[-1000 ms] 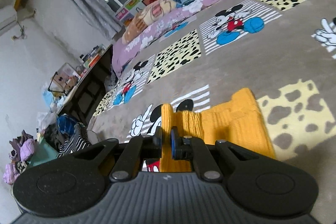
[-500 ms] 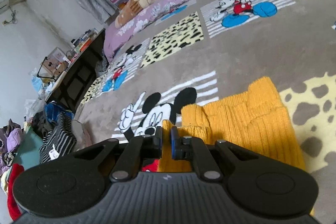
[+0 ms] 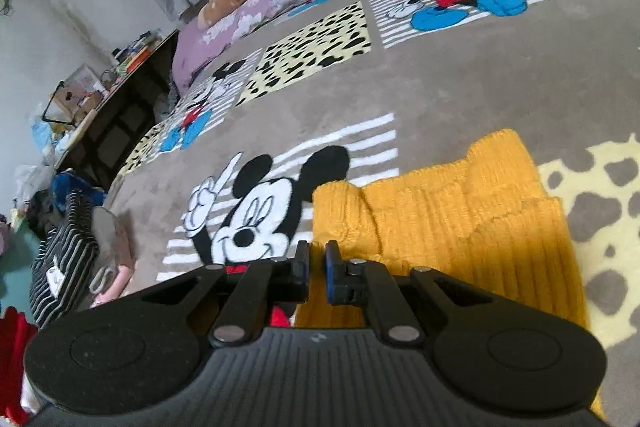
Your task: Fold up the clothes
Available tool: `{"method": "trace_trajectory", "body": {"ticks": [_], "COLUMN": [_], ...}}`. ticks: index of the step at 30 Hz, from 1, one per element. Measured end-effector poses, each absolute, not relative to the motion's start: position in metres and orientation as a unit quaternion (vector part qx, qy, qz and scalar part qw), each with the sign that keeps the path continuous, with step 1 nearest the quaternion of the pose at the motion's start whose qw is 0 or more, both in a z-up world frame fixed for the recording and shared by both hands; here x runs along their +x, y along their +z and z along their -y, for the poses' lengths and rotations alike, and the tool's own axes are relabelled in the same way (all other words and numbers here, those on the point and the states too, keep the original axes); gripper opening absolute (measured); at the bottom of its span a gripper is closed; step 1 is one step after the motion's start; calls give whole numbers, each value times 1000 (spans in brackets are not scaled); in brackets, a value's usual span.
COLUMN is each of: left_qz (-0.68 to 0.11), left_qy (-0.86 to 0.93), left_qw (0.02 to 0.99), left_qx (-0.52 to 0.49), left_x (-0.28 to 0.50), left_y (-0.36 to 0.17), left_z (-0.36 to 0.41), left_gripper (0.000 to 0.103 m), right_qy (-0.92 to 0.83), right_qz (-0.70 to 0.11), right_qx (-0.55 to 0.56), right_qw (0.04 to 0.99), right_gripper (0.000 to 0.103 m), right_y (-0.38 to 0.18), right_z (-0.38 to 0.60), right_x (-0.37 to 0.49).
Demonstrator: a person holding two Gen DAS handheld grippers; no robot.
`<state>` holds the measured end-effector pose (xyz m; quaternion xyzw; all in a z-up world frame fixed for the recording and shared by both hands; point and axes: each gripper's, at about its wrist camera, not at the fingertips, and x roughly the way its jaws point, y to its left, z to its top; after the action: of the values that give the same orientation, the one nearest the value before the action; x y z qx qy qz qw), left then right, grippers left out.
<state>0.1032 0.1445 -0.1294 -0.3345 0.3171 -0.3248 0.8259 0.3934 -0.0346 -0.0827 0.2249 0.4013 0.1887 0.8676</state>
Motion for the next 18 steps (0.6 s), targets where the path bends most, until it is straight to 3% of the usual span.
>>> {"method": "trace_trajectory", "body": {"ticks": [3,5,11,18], "left_qz": [-317,-316,-315,-283], "left_qy": [-324,-320,-304,-251], "left_qw": [830,835,855,898], "left_qx": [-325,-316,-279,-224], "left_x": [103,101,95,81], "left_y": [-128,-125,-115,-98], "left_z": [-142,-140,-136,-137], "left_gripper": [70,70,70,70], "right_qy": [196,203,218,210], "right_qz": [-386,-372,-344,-322], "right_qx": [238,244,241,231], "right_qw": [869,873,881,894], "right_gripper": [21,31,31,31], "right_y": [-69,-56,-27,-32], "right_z": [45,55,105,177], "right_x": [391,387,355,272]}}
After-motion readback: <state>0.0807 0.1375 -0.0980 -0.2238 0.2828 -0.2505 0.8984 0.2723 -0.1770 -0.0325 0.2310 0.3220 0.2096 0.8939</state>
